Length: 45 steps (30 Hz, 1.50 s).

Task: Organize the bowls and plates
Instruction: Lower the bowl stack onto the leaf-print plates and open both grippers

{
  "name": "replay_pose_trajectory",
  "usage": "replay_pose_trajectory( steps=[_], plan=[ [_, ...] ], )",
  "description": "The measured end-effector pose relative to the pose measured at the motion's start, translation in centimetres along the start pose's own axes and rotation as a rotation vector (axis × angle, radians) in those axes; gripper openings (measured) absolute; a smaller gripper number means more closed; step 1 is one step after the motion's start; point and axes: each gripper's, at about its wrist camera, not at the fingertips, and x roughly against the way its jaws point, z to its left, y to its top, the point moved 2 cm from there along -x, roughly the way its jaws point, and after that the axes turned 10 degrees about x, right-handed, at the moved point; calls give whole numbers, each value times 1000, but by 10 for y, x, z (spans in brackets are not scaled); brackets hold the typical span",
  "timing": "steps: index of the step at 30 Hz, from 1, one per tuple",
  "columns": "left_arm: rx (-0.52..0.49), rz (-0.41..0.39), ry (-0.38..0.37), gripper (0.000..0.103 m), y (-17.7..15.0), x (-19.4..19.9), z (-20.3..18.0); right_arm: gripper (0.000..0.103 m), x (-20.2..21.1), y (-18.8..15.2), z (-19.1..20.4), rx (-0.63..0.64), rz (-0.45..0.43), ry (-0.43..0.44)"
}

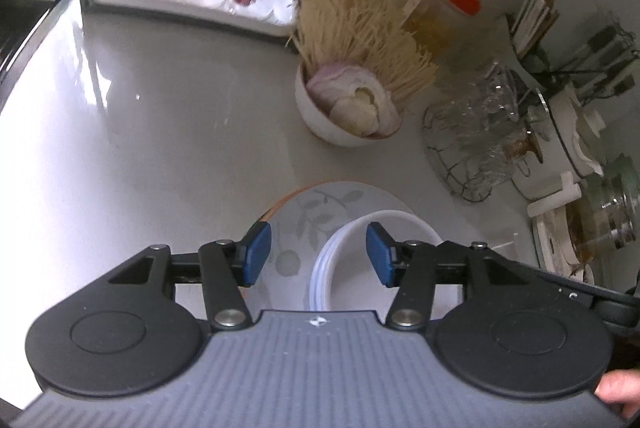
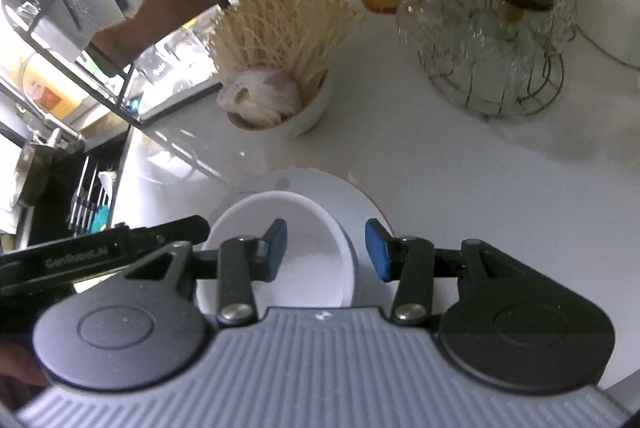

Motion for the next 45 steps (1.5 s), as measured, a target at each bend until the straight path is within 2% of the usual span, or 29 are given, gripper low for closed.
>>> replay_pose_trajectory(
  steps=[11, 19, 26, 32, 41, 45],
  plan=[
    [-96, -121, -38, 58, 1, 44, -27, 46, 42, -5, 3, 11, -135, -13],
    [-173, -178, -27, 58, -17, 89, -44, 47, 89, -22, 20, 61, -249, -21],
    [-203, -226, -30, 58, -44, 127, -52, 47, 133, -34, 28, 120, -340, -24],
    [-193, -269, -32, 58, -75, 161, -55, 47, 166, -53, 31, 141, -376, -3],
    [-167, -331, -15, 59, -125, 207, -49, 47, 205, -96, 40, 201, -410, 9],
    [-202, -350, -7, 59, -153, 225, -51, 47, 221, -120, 48, 224, -440, 9]
  ],
)
